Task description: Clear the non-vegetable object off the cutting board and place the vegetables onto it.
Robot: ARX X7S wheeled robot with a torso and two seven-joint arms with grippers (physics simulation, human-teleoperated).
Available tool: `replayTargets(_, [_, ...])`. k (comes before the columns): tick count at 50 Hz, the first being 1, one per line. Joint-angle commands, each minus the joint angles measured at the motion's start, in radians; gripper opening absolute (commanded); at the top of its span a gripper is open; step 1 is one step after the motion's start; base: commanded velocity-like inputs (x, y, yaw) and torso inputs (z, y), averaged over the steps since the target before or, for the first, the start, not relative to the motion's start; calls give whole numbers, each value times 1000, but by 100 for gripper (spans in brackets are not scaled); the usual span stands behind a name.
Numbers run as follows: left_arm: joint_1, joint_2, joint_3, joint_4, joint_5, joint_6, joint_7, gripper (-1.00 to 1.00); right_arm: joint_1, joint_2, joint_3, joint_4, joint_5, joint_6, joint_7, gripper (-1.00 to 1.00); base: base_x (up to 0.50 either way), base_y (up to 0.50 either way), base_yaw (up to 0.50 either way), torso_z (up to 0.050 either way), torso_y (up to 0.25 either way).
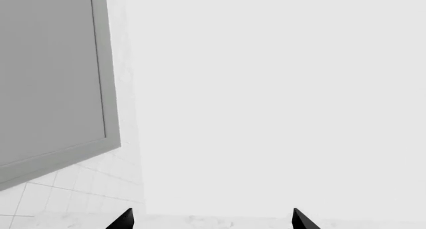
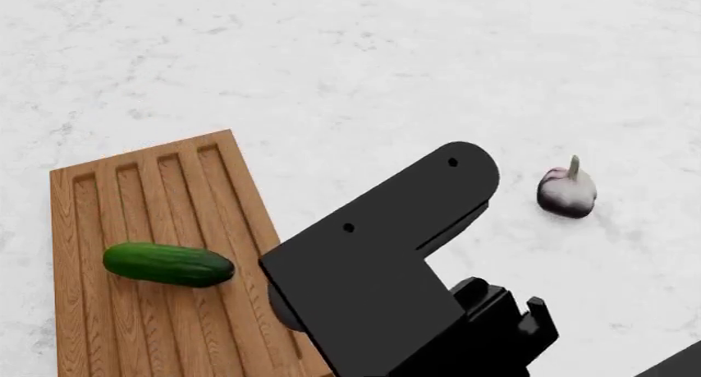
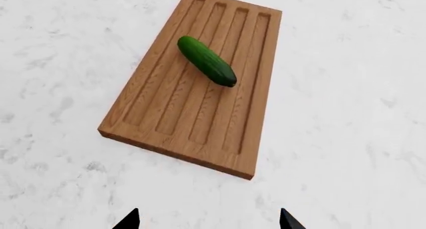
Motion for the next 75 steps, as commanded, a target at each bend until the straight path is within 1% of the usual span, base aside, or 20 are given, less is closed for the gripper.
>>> replayTargets(1, [46,10,-35,31,9,22,34,100,-53,53,-15,-108,59,-22,46,100,0,0,0,0,0])
replayTargets(9, [45,10,-32,33,7,22,32,100,-95,97,-34,-139,75,-34,35,100,0,0,0,0,0])
replayTargets(12, [48,11,-33,35,6,26,32,100,-88,102,-52,-147,83,1,52,100,0,0,0,0,0])
replayTargets(20, [47,10,-41,40,-1,21,29,100,-81,114,-69,-180,135,-7,73,100,0,0,0,0,0])
replayTargets(26, [50,5,-49,50,-6,13,24,100,-51,116,-80,-191,178,5,103,100,0,0,0,0,0])
replayTargets(30, [52,6,-51,51,-8,14,23,100,-2,109,-84,-206,234,19,140,100,0,0,0,0,0])
replayTargets(32, [47,6,-54,54,-11,8,21,100,4,110,-79,-211,246,11,136,100,0,0,0,0,0])
replayTargets(34, [51,5,-58,58,-13,7,20,100,-16,95,-59,-245,254,-30,89,100,0,0,0,0,0])
replayTargets(36, [54,2,-59,61,-14,7,19,100,-28,81,-59,-264,252,-37,75,100,0,0,0,0,0])
replayTargets(46, [52,-3,-67,66,-20,-2,15,100,-81,17,-93,-288,190,-27,71,100,0,0,0,0,0])
replayTargets(49, [55,-6,-69,68,-21,-2,13,100,-114,18,-111,-271,141,6,64,100,0,0,0,0,0])
replayTargets(61, [71,-11,-74,76,-24,0,8,100,-182,-8,-129,-224,29,57,30,100,0,0,0,0,0])
replayTargets(75, [82,-17,-82,82,-29,-1,3,100,-280,-29,-139,-193,-81,74,-32,100,0,0,0,0,0])
